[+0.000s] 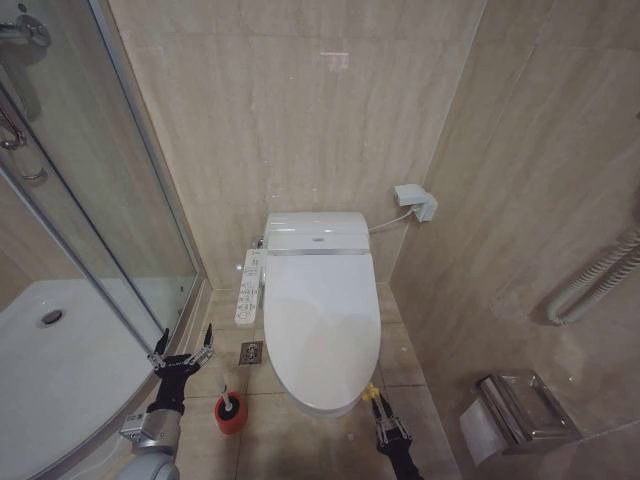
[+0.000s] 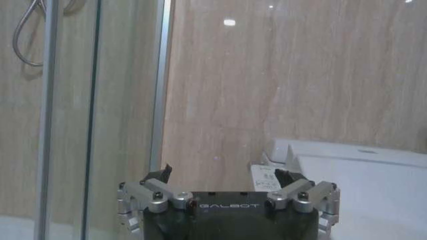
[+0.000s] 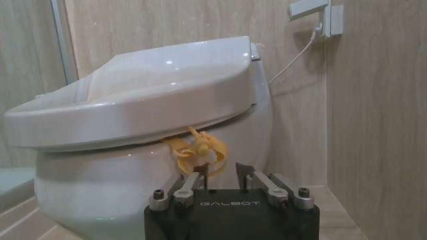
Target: Open the toilet lid, clean the toilet bowl with a toilet brush, close the toilet lid, and flush.
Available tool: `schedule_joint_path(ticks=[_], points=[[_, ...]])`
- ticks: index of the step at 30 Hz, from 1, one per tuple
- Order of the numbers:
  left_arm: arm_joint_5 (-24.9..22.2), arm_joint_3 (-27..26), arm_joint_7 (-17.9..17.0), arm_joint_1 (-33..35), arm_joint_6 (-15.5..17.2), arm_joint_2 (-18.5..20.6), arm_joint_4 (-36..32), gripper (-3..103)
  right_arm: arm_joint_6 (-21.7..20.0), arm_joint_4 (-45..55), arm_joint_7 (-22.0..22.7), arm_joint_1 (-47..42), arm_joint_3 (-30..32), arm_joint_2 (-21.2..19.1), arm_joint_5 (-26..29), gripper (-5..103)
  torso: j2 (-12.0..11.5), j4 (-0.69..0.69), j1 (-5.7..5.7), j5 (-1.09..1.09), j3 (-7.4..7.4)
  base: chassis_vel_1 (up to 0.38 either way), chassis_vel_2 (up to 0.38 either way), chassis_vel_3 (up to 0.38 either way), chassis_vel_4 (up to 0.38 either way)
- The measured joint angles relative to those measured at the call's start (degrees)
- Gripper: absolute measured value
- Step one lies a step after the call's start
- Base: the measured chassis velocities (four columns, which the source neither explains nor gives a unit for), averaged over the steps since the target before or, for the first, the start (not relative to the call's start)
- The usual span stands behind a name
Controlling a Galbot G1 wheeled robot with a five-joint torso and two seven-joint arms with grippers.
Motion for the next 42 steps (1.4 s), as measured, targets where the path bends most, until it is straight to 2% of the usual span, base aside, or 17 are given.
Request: schedule_joint_path(ticks=[2,3,9,10,17,18,24,25,31,32,33,42], points=[[0.02,0.03,0.01,-0.01,-0.01,-0.01,0.03,100,0.03,0.0,-0.01,0.0,0.02,0.04,-0.02,14,0.0,0.0,0.0,0.0,0.0,0.0,0.0,0.0,0.0],[0.04,0.06,0.03,-0.02,-0.02,-0.01,0.07,100,0.05,0.0,-0.02,0.0,0.04,0.06,-0.02,41,0.0,0.0,0.0,0.0,0.0,0.0,0.0,0.0,0.0],[0.06,0.04,0.06,-0.06,-0.06,0.18,0.19,100,0.16,0.03,-0.09,0.07,0.14,0.18,-0.03,41,0.0,0.0,0.0,0.0,0.0,0.0,0.0,0.0,0.0],[0.05,0.0,0.06,-0.07,-0.07,0.23,0.19,100,0.19,0.02,-0.12,0.1,0.16,0.21,-0.03,58,0.0,0.0,0.0,0.0,0.0,0.0,0.0,0.0,0.0],[-0.03,-0.06,0.06,0.0,-0.11,0.34,0.1,100,0.28,-0.02,-0.38,0.07,0.19,0.28,-0.03,58,0.0,0.0,0.0,0.0,0.0,0.0,0.0,0.0,0.0],[-0.03,-0.07,0.06,0.02,-0.13,0.34,0.07,100,0.29,-0.02,-0.41,0.04,0.2,0.29,-0.04,32,0.0,0.0,0.0,0.0,0.0,0.0,0.0,0.0,0.0],[-0.05,-0.13,0.07,0.14,-0.21,0.36,-0.04,100,0.48,0.26,-0.48,-0.35,0.21,0.26,-0.04,32,0.0,0.0,0.0,0.0,0.0,0.0,0.0,0.0,0.0],[-0.05,-0.14,0.07,0.18,-0.22,0.36,-0.08,100,0.55,0.35,-0.49,-0.44,0.22,0.26,-0.04,5,0.0,0.0,0.0,0.0,0.0,0.0,0.0,0.0,0.0],[-0.04,-0.18,0.11,0.29,-0.27,0.28,-0.17,100,1.17,1.31,-0.49,-1.09,0.23,0.34,0.21,5,0.0,0.0,0.0,0.0,0.0,0.0,0.0,0.0,0.0],[-0.02,-0.19,0.12,0.28,-0.29,0.23,-0.28,100,1.71,2.28,-0.49,-1.9,0.21,0.45,0.62,0,0.0,0.0,0.0,0.0,0.0,0.0,0.0,0.0,0.0],[-0.02,-0.19,0.12,0.28,-0.29,0.23,-0.28,100,1.71,2.28,-0.49,-1.9,0.21,0.45,0.62,0,0.0,0.0,0.0,0.0,0.0,0.0,0.0,0.0,0.0],[0.02,-0.25,0.13,0.05,-0.3,-0.05,-0.35,100,2.23,10.31,0.37,-6.49,0.7,1.42,6.09,0,0.0,0.02,0.0,0.01,0.0,0.0,0.0,0.0,0.0]])
